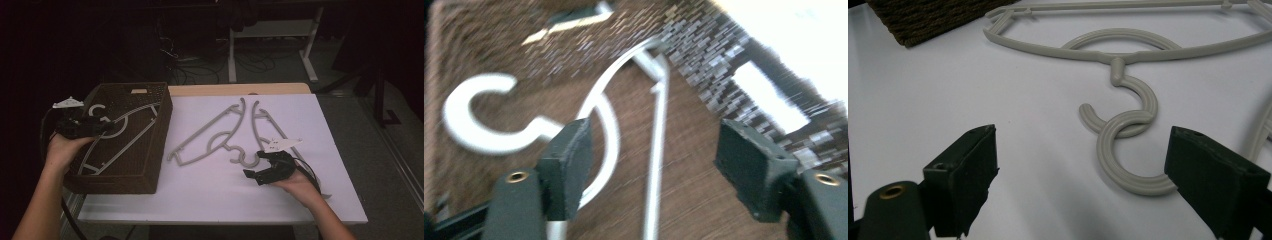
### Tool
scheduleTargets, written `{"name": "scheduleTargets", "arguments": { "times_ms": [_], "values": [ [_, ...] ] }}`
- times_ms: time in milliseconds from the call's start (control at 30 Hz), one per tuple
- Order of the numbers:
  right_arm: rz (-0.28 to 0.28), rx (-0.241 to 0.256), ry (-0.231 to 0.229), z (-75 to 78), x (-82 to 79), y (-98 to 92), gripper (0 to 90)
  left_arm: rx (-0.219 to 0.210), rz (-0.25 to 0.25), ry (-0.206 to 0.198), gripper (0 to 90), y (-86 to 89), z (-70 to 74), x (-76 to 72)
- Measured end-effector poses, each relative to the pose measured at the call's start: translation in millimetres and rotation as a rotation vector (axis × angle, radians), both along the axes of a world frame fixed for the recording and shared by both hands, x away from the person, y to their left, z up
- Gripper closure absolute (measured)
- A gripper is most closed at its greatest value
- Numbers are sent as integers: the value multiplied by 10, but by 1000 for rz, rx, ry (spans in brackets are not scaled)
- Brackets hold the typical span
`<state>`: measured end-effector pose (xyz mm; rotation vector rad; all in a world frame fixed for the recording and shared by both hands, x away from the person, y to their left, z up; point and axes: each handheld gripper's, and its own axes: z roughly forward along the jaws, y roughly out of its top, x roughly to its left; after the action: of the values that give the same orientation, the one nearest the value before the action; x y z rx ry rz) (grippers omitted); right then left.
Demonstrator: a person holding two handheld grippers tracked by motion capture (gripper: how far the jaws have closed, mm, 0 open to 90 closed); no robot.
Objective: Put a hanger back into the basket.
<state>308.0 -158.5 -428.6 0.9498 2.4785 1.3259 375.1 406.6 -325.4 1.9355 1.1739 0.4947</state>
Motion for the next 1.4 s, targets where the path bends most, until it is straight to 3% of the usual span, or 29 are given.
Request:
{"name": "scheduleTargets", "arguments": {
  "times_ms": [167,367,633,700,767,967,1133,1267,1400],
  "values": [
    [-6,6,-4,27,-2,-23,131,-65,-96,-48,251,-308,186,-57],
    [-16,13,-13,62,2,-70,132,-110,-194,-79,192,-725,313,-129],
    [-25,16,-19,91,6,-111,133,-146,-331,-91,144,-1366,331,-229],
    [-28,18,-20,95,7,-119,133,-146,-345,-92,139,-1421,327,-237],
    [-30,17,-21,102,11,-139,133,-160,-385,-93,139,-1641,303,-273],
    [-41,19,-22,114,10,-180,134,-174,-434,-96,123,-1987,179,-337],
    [-50,22,-24,125,7,-216,134,-179,-452,-88,61,-2211,6,-373],
    [-59,26,-25,138,3,-241,133,-158,-477,-84,0,-2352,-143,-402],
    [-72,24,-27,151,-2,-285,133,-155,-505,-70,0,-2490,-370,-425]
  ]
}}
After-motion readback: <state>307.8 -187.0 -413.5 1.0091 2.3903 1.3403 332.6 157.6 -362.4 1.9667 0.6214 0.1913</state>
